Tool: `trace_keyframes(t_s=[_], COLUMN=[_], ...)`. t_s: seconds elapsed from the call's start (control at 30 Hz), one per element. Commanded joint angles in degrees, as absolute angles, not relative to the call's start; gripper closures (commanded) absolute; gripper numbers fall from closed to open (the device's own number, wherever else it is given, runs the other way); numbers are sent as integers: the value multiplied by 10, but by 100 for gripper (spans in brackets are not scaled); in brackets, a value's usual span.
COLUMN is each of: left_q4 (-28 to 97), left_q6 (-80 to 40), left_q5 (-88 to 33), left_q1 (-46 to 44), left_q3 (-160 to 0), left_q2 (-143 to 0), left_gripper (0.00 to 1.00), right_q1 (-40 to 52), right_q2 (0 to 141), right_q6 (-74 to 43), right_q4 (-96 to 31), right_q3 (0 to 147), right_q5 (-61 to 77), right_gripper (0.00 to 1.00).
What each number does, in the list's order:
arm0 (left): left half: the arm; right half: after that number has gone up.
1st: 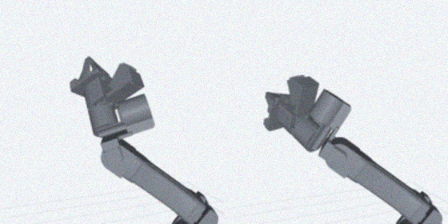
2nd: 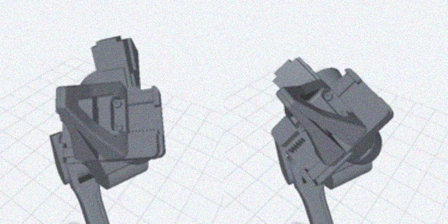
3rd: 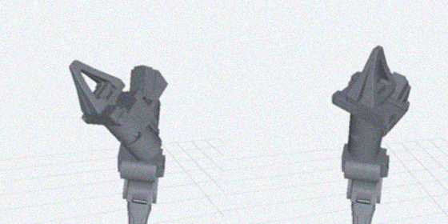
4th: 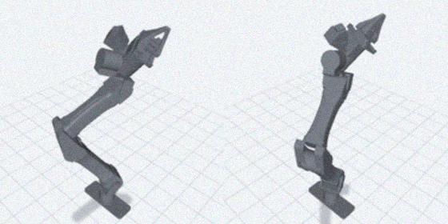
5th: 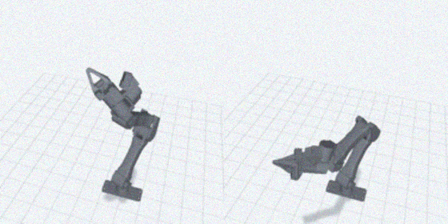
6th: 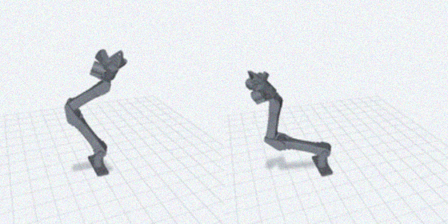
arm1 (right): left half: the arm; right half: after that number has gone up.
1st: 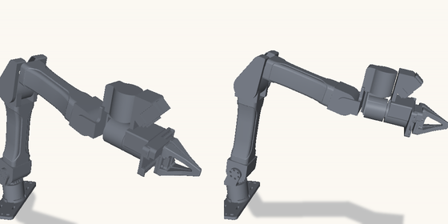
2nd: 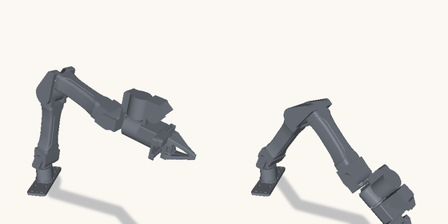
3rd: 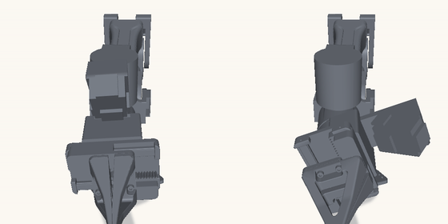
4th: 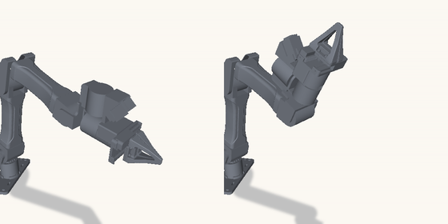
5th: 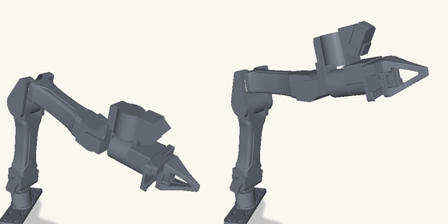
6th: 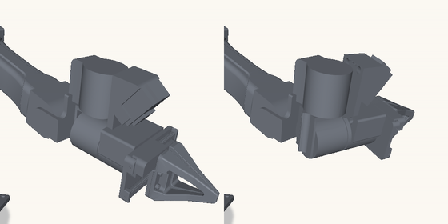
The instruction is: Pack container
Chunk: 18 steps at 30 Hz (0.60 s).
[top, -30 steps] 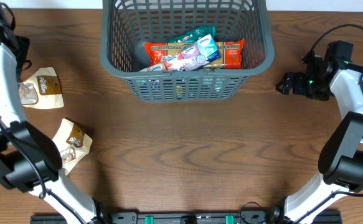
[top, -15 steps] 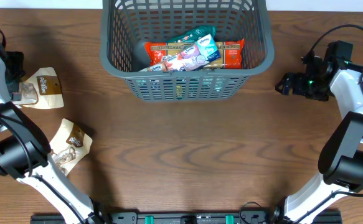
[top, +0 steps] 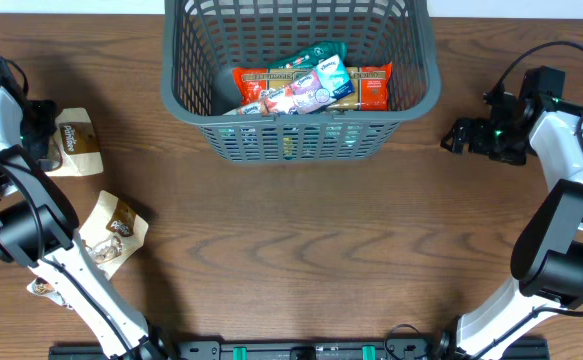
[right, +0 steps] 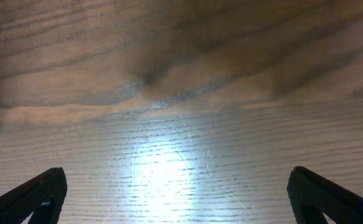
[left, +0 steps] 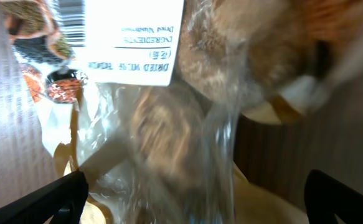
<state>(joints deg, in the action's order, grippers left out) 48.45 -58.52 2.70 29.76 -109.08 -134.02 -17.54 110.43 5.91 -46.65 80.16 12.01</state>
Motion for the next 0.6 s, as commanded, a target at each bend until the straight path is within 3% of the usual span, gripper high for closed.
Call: trace_keyframes(t_s=[0.0, 0.17, 0.23, 0.33, 0.43, 0.47, 0.57], left_q4=[482, 473, 469, 465, 465, 465, 466], left_q6=[-590, -583, -582, -582, -581, -578, -545], left_q5=[25, 26, 25, 21, 8, 1, -9], left_q1=[307, 312, 312, 312, 312, 312, 312], left_q3=[-1090, -1090, -1090, -1090, -1090, -1090, -1091], left_q2=[-1357, -1370, -1369, -1369, -1368, -1367, -1353], left_gripper=[1, 0, 15, 59, 89, 94, 94], right_q1=[-169, -168, -168, -168, -168, -168, -168], right_q2=[1110, 1110, 1110, 1110, 1110, 1110, 1110], right_q6=[45, 45, 45, 45, 45, 45, 46], right_q4=[-472, -475, -476, -476, -476, -476, -476], right_q3=[799, 799, 799, 799, 799, 799, 799], right_q5=[125, 125, 125, 125, 125, 125, 125], right_gripper=[1, 1, 1, 1, 1, 1, 1])
